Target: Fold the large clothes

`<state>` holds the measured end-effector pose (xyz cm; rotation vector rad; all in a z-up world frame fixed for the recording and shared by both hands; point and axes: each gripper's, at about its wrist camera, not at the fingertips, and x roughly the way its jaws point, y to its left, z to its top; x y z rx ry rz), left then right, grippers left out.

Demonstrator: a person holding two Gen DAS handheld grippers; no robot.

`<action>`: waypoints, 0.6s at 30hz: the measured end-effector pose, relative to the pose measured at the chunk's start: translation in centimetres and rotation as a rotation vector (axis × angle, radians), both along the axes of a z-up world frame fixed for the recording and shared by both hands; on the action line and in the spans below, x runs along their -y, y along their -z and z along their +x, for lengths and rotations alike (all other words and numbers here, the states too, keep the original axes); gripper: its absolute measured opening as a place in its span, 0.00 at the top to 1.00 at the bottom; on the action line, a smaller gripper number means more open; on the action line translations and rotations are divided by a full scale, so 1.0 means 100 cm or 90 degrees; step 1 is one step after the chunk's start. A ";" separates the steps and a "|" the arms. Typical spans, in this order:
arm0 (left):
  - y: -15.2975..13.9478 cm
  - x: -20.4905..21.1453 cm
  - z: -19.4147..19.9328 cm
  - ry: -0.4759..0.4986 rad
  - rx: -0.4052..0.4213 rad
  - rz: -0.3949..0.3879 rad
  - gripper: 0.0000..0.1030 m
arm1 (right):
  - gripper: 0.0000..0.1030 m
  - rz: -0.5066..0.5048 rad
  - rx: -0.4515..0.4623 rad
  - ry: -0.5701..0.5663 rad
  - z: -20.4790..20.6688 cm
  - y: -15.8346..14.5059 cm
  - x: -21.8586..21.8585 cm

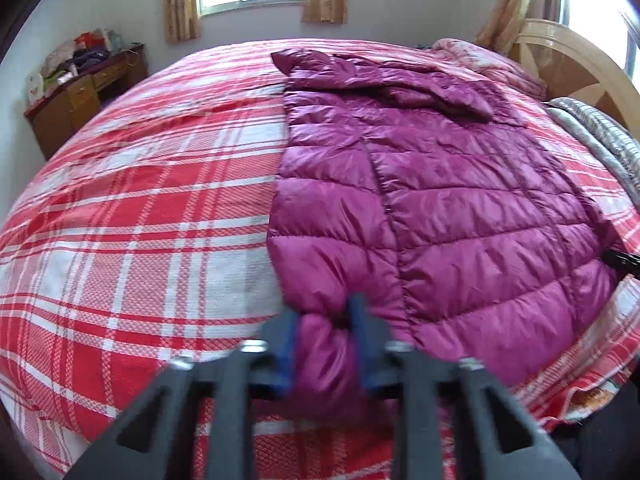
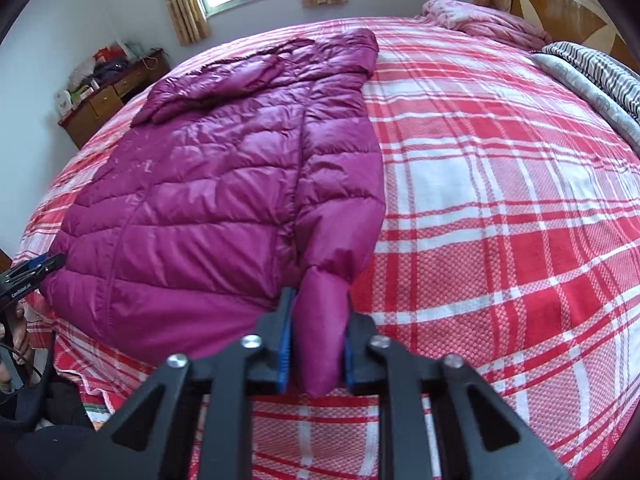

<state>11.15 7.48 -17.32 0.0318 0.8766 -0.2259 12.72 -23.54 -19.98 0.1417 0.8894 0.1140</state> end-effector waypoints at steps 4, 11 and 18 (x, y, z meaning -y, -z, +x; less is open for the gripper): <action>-0.018 -0.003 -0.013 0.018 0.041 -0.004 0.95 | 0.88 0.006 0.044 -0.005 -0.012 -0.018 -0.001; -0.073 -0.025 -0.041 0.044 0.115 -0.072 0.96 | 0.91 0.058 0.133 0.000 -0.044 -0.064 0.015; -0.140 -0.055 -0.077 0.070 0.181 -0.172 0.97 | 0.92 0.112 0.238 -0.003 -0.095 -0.127 0.029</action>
